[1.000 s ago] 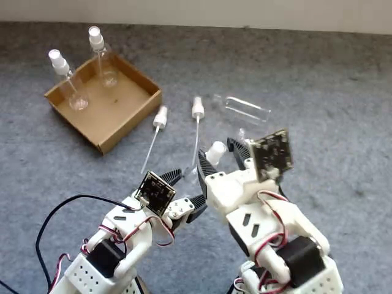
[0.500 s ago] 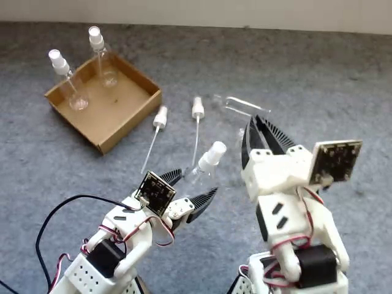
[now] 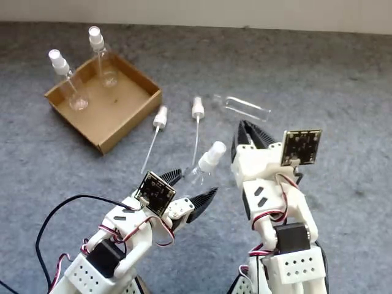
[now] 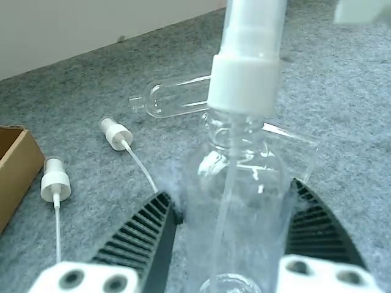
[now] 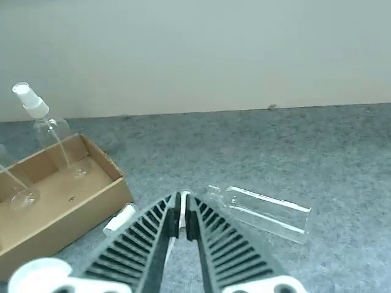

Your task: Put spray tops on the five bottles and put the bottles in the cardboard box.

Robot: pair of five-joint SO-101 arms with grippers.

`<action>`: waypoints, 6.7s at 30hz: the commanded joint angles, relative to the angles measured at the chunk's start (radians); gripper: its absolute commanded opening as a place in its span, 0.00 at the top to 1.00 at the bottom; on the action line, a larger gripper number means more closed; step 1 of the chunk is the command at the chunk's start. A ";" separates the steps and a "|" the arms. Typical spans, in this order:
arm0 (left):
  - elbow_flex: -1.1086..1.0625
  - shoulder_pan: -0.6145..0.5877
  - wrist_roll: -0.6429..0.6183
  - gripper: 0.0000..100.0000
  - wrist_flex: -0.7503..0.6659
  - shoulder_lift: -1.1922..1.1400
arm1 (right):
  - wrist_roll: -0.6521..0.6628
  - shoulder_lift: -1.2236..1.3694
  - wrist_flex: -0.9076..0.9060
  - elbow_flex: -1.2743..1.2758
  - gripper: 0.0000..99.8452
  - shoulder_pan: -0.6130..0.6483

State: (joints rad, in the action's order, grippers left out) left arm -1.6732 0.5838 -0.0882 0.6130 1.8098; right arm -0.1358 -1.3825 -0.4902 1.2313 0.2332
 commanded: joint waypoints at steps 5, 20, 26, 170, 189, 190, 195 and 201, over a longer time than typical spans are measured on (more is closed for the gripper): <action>-0.022 0.005 -0.005 0.85 -0.002 0.016 | 0.012 -0.010 0.030 -0.013 0.99 0.119; -0.022 0.004 -0.005 0.85 -0.003 0.016 | 0.011 -0.064 -0.099 -0.015 0.99 0.199; -0.022 -0.077 -0.006 0.85 -0.006 0.016 | 0.084 -0.302 -0.199 -0.013 0.99 0.197; 1.033 -0.680 0.129 0.85 -0.904 -1.715 | 0.184 -0.449 -0.021 0.595 0.99 0.268; 1.468 -0.717 -0.012 0.85 -0.580 -2.060 | 0.184 -0.449 -0.021 0.595 0.99 0.268; 1.477 -0.717 -0.012 0.85 -0.588 -2.078 | 0.184 -0.449 -0.021 0.595 0.99 0.268; 1.480 -0.717 -0.012 0.85 -0.626 -2.143 | 0.184 -0.449 -0.021 0.595 0.99 0.268; 1.486 -0.717 -0.012 0.85 -0.634 -2.167 | 0.183 -0.449 -0.021 0.595 0.99 0.268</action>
State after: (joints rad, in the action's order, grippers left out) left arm -0.2555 -0.1220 -0.0882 0.0100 -0.3659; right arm 0.0391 -1.8259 -0.5102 1.6701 0.5140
